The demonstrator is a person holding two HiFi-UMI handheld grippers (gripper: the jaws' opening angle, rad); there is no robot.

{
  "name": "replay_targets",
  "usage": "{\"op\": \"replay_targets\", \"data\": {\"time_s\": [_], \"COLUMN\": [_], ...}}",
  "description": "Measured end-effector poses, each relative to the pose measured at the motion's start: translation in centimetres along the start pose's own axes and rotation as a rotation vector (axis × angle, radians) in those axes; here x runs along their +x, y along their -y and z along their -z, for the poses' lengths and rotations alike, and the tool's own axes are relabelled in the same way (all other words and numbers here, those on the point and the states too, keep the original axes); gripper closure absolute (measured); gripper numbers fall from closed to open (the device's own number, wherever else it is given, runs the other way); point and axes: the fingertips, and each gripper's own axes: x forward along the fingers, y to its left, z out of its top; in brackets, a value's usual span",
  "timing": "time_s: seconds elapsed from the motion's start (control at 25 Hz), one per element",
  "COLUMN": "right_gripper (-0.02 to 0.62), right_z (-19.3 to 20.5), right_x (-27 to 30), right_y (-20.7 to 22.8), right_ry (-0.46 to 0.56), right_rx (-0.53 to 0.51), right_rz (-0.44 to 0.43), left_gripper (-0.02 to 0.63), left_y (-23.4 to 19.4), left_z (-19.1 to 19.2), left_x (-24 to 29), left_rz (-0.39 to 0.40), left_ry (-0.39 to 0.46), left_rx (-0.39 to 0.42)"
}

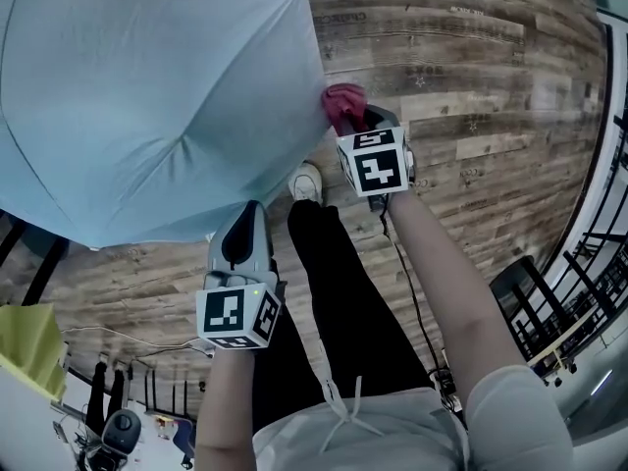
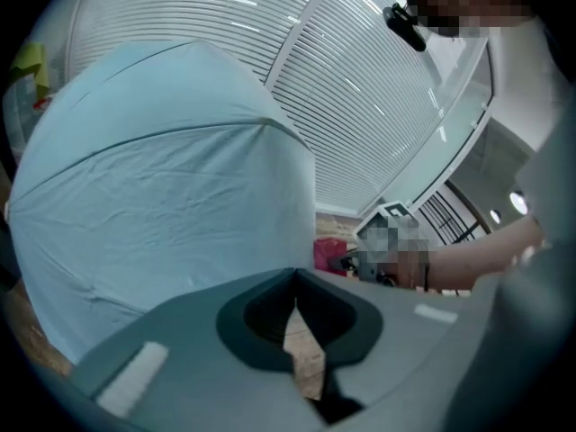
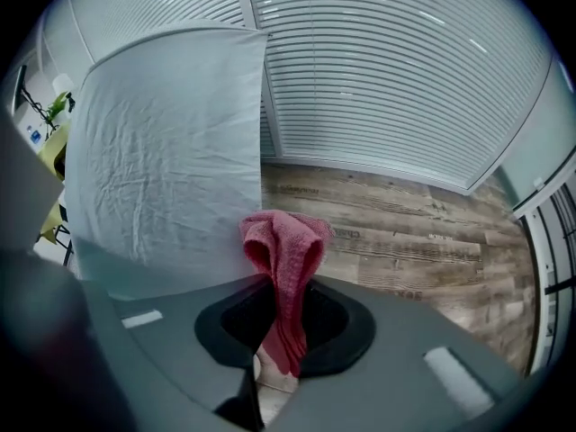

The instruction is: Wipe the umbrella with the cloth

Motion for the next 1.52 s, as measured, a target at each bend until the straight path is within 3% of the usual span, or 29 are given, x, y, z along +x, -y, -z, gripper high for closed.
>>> {"op": "replay_targets", "data": {"time_s": [0.36,0.56,0.72,0.84,1.16,1.32,1.52], "right_gripper": [0.535,0.535,0.535,0.537,0.541,0.543,0.543], "right_z": [-1.4,-1.8,-2.2,-3.7,-8.7,-11.9,-13.7], "right_x": [-8.6,-15.3,-21.0,-24.9,-38.3,-46.0,-55.6], "right_y": [-5.0,-12.1,-20.2,-26.3,-40.7,-45.1,-48.4], "right_ry": [0.073,0.153,0.215,0.294,0.514,0.633,0.754], "right_rx": [0.057,0.123,0.102,0.080,-0.007,-0.057,-0.033], "right_rz": [0.034,0.019,0.011,-0.015,-0.079,-0.072,-0.071], "left_gripper": [0.600,0.600,0.600,0.600,0.600,0.600,0.600], "left_y": [-1.9,-3.7,-6.5,-8.7,-12.8,-13.0,-12.1], "left_z": [-2.9,-3.4,-4.1,-5.7,-12.4,-16.9,-21.0], "left_x": [-5.2,-11.9,-18.7,-23.8,-39.3,-47.0,-55.8], "left_rz": [0.064,0.118,0.120,0.112,0.108,0.085,0.060], "left_ry": [0.071,0.082,0.111,0.170,0.334,0.443,0.576], "left_rx": [0.071,0.158,0.193,0.240,0.183,0.221,0.245]}}
